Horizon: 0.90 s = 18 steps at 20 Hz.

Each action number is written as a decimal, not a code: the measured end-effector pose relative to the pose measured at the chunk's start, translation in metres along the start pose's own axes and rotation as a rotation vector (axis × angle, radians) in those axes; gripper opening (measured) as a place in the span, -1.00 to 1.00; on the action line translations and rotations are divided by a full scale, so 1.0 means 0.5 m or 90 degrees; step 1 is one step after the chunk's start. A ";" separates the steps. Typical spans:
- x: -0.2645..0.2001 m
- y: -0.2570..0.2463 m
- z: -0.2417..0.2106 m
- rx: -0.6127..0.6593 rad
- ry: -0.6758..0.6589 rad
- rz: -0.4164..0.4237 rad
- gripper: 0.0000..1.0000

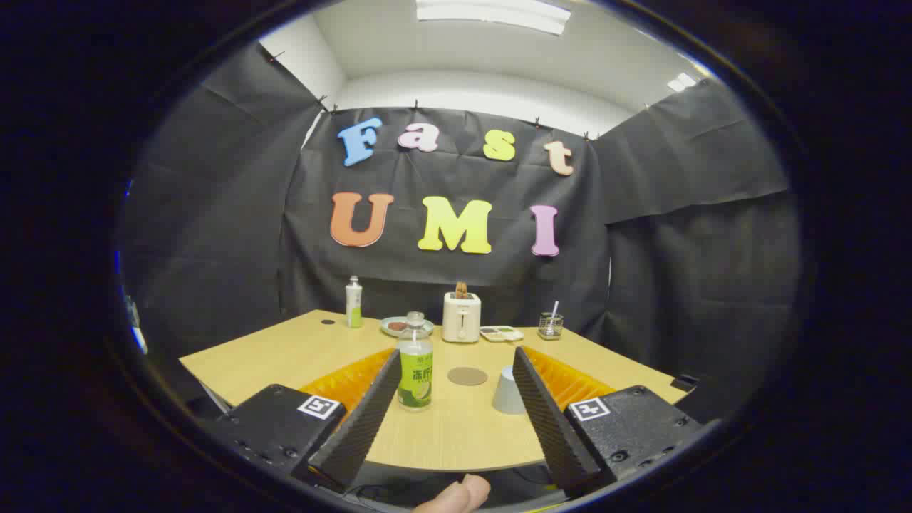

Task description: Take the bottle from table, then pour the juice into the cup, finally place the bottle on the coaster

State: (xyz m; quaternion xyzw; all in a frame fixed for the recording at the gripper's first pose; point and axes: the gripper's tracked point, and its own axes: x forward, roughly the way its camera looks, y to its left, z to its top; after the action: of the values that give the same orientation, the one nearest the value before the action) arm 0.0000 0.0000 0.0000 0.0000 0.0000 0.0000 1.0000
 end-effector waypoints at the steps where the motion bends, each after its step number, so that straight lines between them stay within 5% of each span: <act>1: -0.005 -0.003 0.004 0.001 -0.002 -0.002 1.00; 18: 0.000 -0.061 -0.004 0.019 -0.006 -0.037 1.00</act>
State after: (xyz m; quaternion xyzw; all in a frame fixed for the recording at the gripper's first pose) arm 0.0001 -0.0303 -0.0021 0.0151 -0.0051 -0.0290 0.9995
